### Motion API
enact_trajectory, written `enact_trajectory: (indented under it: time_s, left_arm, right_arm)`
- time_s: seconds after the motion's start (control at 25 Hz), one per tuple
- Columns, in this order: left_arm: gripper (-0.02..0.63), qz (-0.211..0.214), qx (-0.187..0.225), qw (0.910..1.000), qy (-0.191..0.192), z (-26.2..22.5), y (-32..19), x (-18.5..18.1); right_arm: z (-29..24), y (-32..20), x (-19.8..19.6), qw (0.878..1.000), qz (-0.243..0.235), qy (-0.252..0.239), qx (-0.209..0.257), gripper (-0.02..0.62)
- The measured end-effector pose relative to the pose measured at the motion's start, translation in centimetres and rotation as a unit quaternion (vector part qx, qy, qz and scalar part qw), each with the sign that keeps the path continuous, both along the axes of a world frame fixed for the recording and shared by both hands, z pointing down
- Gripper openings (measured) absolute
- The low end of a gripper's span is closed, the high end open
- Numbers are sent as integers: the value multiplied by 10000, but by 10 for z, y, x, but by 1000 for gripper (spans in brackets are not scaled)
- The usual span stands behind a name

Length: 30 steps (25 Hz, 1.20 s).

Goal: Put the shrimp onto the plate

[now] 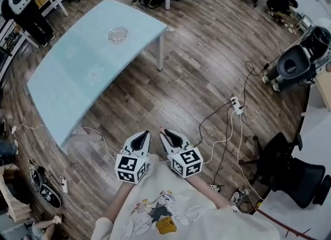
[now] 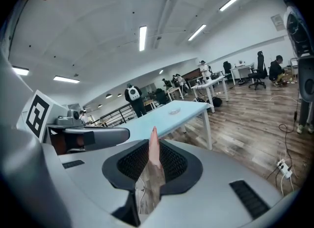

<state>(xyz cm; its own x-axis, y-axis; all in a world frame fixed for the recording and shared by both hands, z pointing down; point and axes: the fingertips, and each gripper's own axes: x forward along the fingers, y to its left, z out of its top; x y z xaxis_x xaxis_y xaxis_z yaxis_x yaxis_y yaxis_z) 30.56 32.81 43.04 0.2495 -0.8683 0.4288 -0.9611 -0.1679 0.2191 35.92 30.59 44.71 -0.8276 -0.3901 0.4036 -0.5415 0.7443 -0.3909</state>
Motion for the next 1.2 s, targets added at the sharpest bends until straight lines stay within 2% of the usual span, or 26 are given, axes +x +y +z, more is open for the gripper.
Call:
enact_trajectory:
  time_s: [0.24, 0.36, 0.48, 0.6, 0.76, 0.92, 1.2]
  left_arm:
    - [8, -212, 178, 9995, -120, -3, 15, -84]
    - [8, -191, 171, 9996, -128, -1, 23, -106]
    - [8, -225, 74, 9997, 41, 9, 29, -120]
    - [8, -212, -159, 9991, 326, 27, 32, -118]
    - [8, 50, -309, 9980, 557, 40, 15, -98]
    - [8, 235, -350, 9979, 500, 40, -32, -88]
    - [6, 81, -177, 9995, 248, 23, -136, -103]
  right_arm:
    - [-4, 9, -87, 9996, -225, -26, 173, 86]
    - [-1, 12, -116, 9997, -229, 41, 122, 86]
    - [8, 20, -131, 9995, -208, 220, 27, 86]
    - [11, 27, -130, 9991, -226, 353, 32, 86]
    - [24, 15, -109, 9983, -17, 551, -178, 86]
    - [27, -35, -96, 9976, 250, 527, -378, 86]
    - [9, -142, -114, 9996, 71, 193, -201, 87]
